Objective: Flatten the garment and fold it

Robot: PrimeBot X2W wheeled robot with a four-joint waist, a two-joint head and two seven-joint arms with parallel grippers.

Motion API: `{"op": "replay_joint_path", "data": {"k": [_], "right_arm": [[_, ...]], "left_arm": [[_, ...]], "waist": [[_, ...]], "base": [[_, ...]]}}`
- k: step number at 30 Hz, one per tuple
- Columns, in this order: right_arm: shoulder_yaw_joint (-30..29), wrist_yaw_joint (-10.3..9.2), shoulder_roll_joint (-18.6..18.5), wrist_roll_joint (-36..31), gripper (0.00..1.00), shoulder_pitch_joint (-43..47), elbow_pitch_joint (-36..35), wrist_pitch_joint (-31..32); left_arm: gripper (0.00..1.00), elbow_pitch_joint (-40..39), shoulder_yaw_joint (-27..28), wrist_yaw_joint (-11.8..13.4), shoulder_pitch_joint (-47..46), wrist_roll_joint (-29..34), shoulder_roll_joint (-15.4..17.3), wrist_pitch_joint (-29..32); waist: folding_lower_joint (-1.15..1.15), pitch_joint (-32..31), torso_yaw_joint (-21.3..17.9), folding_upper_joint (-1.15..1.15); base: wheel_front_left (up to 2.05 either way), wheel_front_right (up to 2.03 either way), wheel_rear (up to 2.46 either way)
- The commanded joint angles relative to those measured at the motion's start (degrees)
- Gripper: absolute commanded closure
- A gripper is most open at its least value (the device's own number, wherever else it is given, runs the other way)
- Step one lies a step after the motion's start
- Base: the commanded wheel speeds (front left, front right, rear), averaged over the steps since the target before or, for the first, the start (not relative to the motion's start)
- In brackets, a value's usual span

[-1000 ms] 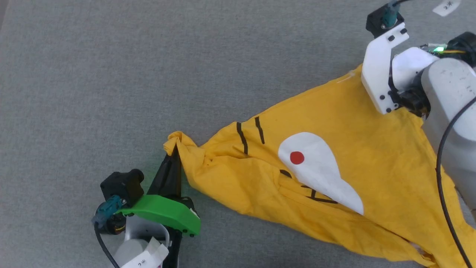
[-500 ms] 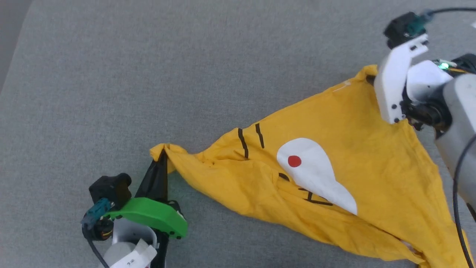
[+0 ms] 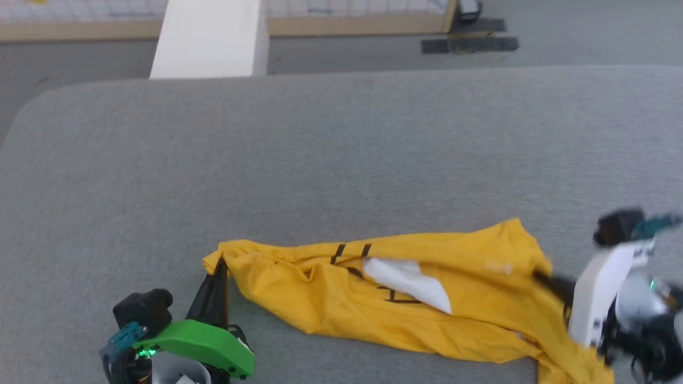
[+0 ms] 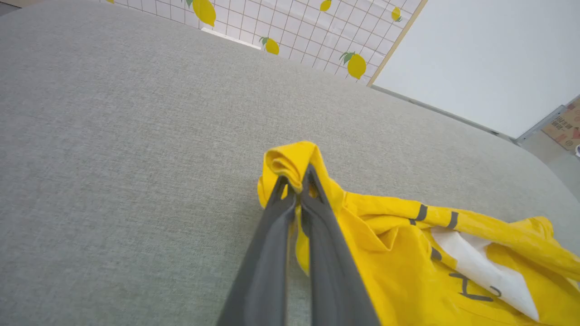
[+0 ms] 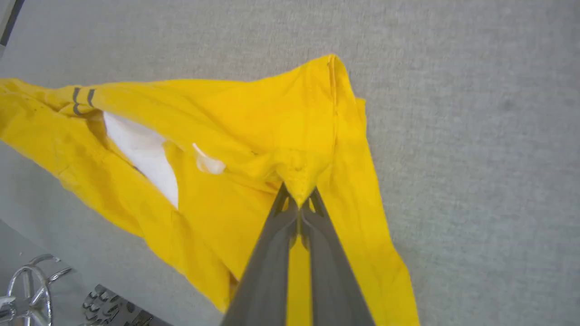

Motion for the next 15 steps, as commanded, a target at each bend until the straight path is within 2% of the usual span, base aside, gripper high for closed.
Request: {"op": "replay_joint_path", "data": {"k": [1,6,10,15], "right_arm": [[-1.2,-0.08,1.44,1.15,1.0,2.36,-1.86,1.17],[-4.71,-0.08,3.51,2.52,1.0,4.81,-7.5,5.9],[-5.13,-0.08,1.87,1.98,1.0,-1.54,-10.15,10.27],[-4.9,-0.08,-0.59,0.94,1.0,-14.85,-9.54,14.91]], "left_arm": [[1.0,0.35,0.39,-1.1,0.45,-1.69,-0.59,-0.9],[1.0,2.08,2.36,-5.44,-1.89,-8.24,-2.14,-1.82],[1.0,4.05,3.31,-8.38,-9.42,-10.28,0.66,1.65],[1.0,8.22,3.22,-9.85,-25.0,-10.47,4.4,8.63]], "waist": [[0.0,-3.92,-3.91,0.0],[0.0,-4.53,-4.34,0.0],[0.0,-4.22,-4.07,0.0],[0.0,-1.89,-3.2,0.0]], "base": [[0.0,0.0,0.0],[0.0,0.0,0.0],[0.0,0.0,0.0],[0.0,0.0,0.0]]}}
